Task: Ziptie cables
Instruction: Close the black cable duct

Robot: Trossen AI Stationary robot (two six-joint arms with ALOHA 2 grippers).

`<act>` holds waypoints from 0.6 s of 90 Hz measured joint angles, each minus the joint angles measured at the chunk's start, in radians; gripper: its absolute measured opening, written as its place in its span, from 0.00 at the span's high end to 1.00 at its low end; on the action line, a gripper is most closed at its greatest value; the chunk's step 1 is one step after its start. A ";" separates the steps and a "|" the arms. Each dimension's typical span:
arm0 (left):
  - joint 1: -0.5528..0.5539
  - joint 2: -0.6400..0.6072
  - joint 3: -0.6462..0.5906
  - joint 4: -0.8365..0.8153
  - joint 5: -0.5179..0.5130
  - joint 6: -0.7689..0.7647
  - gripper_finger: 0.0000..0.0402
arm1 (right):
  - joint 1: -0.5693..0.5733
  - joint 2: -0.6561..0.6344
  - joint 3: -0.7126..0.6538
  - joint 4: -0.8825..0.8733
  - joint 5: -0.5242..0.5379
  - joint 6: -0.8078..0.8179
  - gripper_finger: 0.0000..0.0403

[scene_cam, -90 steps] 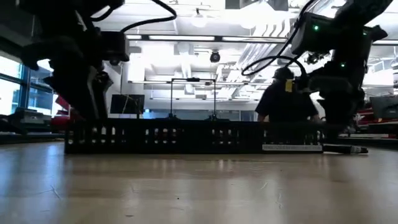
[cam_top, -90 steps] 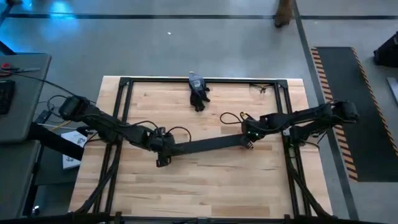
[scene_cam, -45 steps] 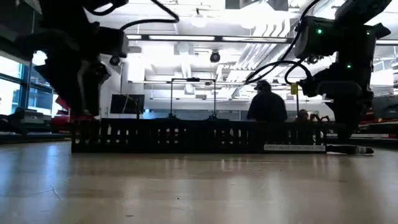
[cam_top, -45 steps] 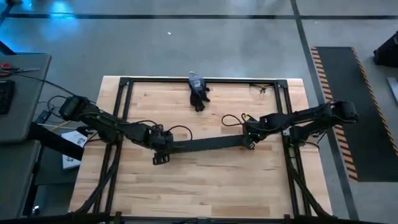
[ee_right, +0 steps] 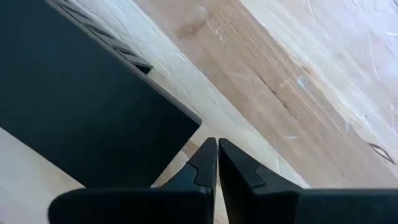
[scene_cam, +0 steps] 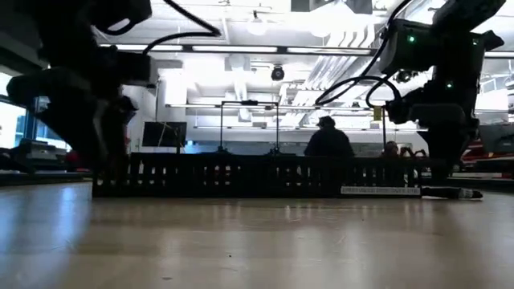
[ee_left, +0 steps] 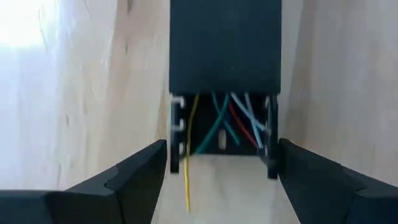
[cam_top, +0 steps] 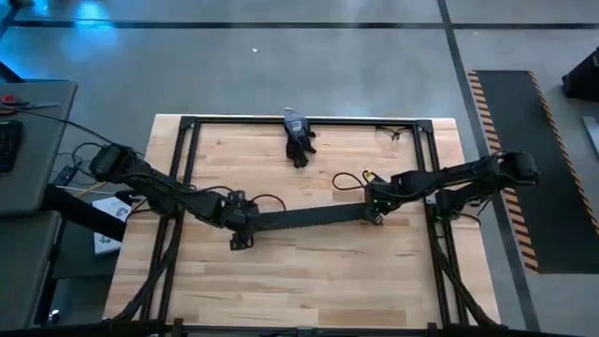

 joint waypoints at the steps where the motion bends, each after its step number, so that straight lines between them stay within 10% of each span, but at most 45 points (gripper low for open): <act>1: 0.001 0.000 0.000 0.003 0.000 0.004 0.31 | 0.000 0.000 0.000 -0.002 0.000 0.000 1.00; 54: 0.013 -0.001 -0.001 0.053 -0.003 0.041 0.53 | -0.001 0.000 0.000 -0.030 -0.033 -0.023 1.00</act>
